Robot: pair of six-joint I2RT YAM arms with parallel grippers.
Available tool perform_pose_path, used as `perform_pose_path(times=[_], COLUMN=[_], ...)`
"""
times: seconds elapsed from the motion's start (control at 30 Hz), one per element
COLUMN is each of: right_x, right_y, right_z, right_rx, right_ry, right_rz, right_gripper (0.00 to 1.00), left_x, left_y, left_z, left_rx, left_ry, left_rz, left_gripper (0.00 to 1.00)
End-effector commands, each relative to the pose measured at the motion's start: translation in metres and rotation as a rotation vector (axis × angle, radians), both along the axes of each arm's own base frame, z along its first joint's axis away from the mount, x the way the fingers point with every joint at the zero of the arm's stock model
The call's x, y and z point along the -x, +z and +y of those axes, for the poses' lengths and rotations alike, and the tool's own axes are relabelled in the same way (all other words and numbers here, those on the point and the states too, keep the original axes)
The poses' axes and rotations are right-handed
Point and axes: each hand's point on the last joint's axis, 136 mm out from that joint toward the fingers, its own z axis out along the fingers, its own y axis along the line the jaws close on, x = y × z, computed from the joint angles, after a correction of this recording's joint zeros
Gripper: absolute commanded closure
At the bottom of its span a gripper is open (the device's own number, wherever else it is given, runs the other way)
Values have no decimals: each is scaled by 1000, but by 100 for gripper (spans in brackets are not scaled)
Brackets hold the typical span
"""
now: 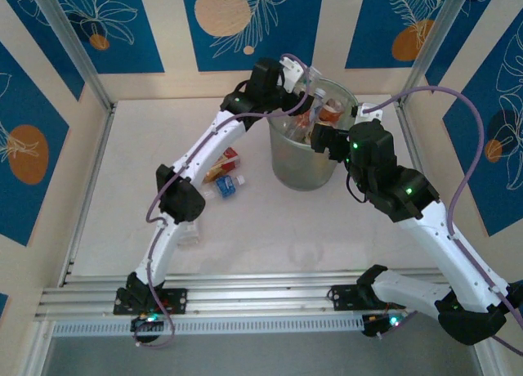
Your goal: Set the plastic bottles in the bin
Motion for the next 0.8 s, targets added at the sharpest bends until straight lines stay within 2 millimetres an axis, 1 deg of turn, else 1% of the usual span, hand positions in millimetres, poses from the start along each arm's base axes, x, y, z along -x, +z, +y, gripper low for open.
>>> perform_pose_path(times=[0.0,0.07,0.1,0.2,0.3,0.47,0.57,0.77], right_x=[-2,-2,-2,-2,-3,-3,-2,0], right_y=[4,4,4,5,5,6,7,9], right_z=[2,3,3,4,5,7,6,4], right_rx=[-17,-17,-17,-18,-16,-14,-10,-2], right_ry=[-5,-1,0,2,5,14,17,17], right_rz=[-12,-11,-11,-12,-14,-10,-11,-13], right_gripper=[1,1,1,1,1,1,1,1], left_x=[-1,0,0,3,8,15,16,21], left_y=[2,8,12,24,38,54,69,110], left_z=[-4,-3,-2,-2,-1,1,11,47], left_rx=[-20,-13,-7,7,26,43,53,70], left_ry=[12,12,12,13,8,12,59,203], left_rz=[-35,-47,-55,-72,-89,-105,-115,-154], left_gripper=[26,17,16,16,17,19,19,18])
